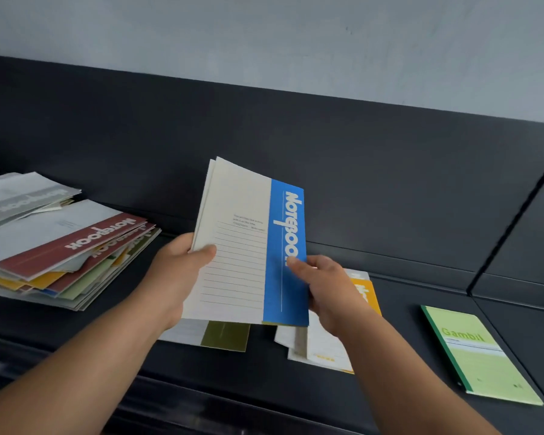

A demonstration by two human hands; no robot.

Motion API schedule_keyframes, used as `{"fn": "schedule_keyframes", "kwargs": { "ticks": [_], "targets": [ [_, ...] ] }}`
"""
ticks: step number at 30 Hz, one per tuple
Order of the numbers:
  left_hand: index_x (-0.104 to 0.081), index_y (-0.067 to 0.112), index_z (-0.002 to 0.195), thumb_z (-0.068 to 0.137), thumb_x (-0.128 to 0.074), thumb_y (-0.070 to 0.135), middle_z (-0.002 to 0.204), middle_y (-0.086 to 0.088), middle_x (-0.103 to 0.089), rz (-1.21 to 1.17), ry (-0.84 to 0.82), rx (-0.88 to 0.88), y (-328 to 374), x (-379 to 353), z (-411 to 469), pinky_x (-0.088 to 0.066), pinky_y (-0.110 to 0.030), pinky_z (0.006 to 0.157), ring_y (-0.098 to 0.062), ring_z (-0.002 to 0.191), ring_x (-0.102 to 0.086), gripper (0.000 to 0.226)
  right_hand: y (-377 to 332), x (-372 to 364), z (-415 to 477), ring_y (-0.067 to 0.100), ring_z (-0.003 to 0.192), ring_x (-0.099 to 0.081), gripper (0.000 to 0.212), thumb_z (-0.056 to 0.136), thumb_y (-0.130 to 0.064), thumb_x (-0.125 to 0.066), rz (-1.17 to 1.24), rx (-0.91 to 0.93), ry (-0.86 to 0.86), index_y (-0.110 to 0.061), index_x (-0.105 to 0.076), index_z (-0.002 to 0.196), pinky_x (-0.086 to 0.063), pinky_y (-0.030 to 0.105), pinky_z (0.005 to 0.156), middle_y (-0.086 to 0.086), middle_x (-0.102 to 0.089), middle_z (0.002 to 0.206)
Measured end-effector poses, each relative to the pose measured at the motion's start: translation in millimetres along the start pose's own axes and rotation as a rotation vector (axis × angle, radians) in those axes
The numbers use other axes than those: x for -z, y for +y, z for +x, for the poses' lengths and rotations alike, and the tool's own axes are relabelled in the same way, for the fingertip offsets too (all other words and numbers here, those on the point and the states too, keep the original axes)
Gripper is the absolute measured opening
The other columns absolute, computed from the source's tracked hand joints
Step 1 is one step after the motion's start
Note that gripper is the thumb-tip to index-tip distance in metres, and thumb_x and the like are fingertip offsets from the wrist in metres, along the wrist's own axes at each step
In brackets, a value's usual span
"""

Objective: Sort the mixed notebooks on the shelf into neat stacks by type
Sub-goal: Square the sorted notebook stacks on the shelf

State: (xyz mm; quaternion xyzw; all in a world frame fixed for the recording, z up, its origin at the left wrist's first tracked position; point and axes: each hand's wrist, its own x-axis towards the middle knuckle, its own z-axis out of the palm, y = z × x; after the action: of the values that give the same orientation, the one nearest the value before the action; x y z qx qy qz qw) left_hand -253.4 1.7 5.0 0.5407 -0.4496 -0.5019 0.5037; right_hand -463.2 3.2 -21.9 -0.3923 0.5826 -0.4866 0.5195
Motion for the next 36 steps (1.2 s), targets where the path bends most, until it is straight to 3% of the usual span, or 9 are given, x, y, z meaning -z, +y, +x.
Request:
{"fn": "schedule_keyframes", "kwargs": {
  "ticks": [6, 10, 15, 17, 24, 27, 30, 33, 36],
  "targets": [
    [-0.068, 0.025, 0.084, 0.099, -0.040, 0.013, 0.075, 0.003, -0.074, -0.032, 0.108, 0.014, -0.8, 24.4, 6.5, -0.052, -0.031, 0.059, -0.020, 0.074, -0.069, 0.034, 9.8, -34.1, 7.7, 0.023, 0.085, -0.072, 0.012, 0.091, -0.017, -0.068, 0.019, -0.024, 0.013, -0.012, -0.061, 0.100, -0.058, 0.042, 0.074, 0.003, -0.075, 0.095],
    [-0.070, 0.028, 0.088, 0.098, -0.044, 0.012, 0.082, 0.003, -0.075, 0.007, 0.143, -0.010, -6.4, 45.2, 12.9, -0.057, -0.036, 0.065, -0.018, 0.078, -0.072, 0.031, 13.0, -55.5, 11.3, 0.022, 0.083, -0.070, 0.010, 0.092, -0.016, -0.066, 0.020, -0.035, 0.027, -0.013, -0.063, 0.101, -0.053, 0.036, 0.064, 0.003, -0.074, 0.097],
    [-0.067, 0.033, 0.091, 0.098, -0.045, 0.009, 0.097, 0.005, -0.074, 0.015, 0.175, -0.040, -15.6, 68.9, 23.1, -0.056, -0.038, 0.077, -0.017, 0.090, -0.069, 0.033, 20.0, -74.4, 18.7, 0.024, 0.086, -0.070, 0.013, 0.092, -0.021, -0.067, -0.018, -0.036, 0.084, -0.017, -0.062, 0.103, -0.055, 0.038, 0.065, 0.002, -0.073, 0.096],
    [-0.066, 0.033, 0.091, 0.098, -0.045, 0.010, 0.094, 0.006, -0.073, 0.010, 0.188, -0.038, -18.8, 76.1, 26.0, -0.055, -0.035, 0.073, -0.015, 0.088, -0.069, 0.033, 22.2, -79.4, 21.1, 0.024, 0.086, -0.070, 0.013, 0.092, -0.022, -0.067, -0.027, -0.038, 0.111, -0.018, -0.060, 0.102, -0.057, 0.040, 0.067, 0.001, -0.072, 0.097],
    [-0.055, 0.025, 0.120, 0.103, -0.035, 0.014, 0.101, -0.001, -0.069, 0.035, 0.340, -0.086, -18.8, 105.3, 34.5, -0.052, -0.030, 0.059, -0.022, 0.079, -0.071, 0.028, 30.7, -85.1, 24.9, 0.019, 0.080, -0.064, 0.017, 0.094, -0.021, -0.065, -0.142, -0.051, 0.198, -0.016, -0.054, 0.106, -0.046, 0.030, 0.055, 0.001, -0.065, 0.095],
    [-0.052, 0.023, 0.126, 0.102, -0.033, 0.013, 0.105, -0.002, -0.067, 0.046, 0.409, -0.135, -15.1, 116.1, 35.6, -0.051, -0.029, 0.059, -0.022, 0.077, -0.070, 0.032, 37.5, -85.0, 25.6, 0.019, 0.079, -0.066, 0.010, 0.094, -0.015, -0.064, -0.199, -0.067, 0.207, -0.014, -0.056, 0.099, -0.049, 0.031, 0.057, 0.003, -0.067, 0.093],
    [-0.054, 0.023, 0.120, 0.102, -0.032, 0.011, 0.103, -0.001, -0.068, 0.034, 0.413, -0.149, -11.8, 117.7, 35.4, -0.053, -0.031, 0.061, -0.022, 0.076, -0.071, 0.031, 40.1, -87.5, 21.0, 0.019, 0.078, -0.066, 0.012, 0.095, -0.013, -0.061, -0.249, -0.065, 0.180, -0.017, -0.055, 0.085, -0.052, 0.033, 0.062, 0.001, -0.067, 0.088],
    [-0.055, 0.025, 0.118, 0.102, -0.033, 0.012, 0.101, 0.000, -0.070, 0.010, 0.347, -0.124, -10.5, 108.9, 33.6, -0.053, -0.031, 0.060, -0.023, 0.076, -0.072, 0.030, 36.5, -89.2, 15.8, 0.017, 0.077, -0.067, 0.008, 0.097, -0.016, -0.057, -0.331, -0.033, 0.147, -0.017, -0.055, 0.090, -0.054, 0.032, 0.064, 0.001, -0.067, 0.089],
    [-0.057, 0.026, 0.119, 0.102, -0.035, 0.012, 0.097, 0.001, -0.071, -0.012, 0.272, -0.087, -10.7, 94.2, 30.3, -0.051, -0.029, 0.056, -0.022, 0.074, -0.072, 0.031, 30.4, -86.6, 13.7, 0.019, 0.089, -0.067, 0.005, 0.098, -0.014, -0.051, -0.385, -0.004, 0.154, -0.019, -0.052, 0.095, -0.058, 0.037, 0.073, 0.000, -0.067, 0.098]
  ]
}}
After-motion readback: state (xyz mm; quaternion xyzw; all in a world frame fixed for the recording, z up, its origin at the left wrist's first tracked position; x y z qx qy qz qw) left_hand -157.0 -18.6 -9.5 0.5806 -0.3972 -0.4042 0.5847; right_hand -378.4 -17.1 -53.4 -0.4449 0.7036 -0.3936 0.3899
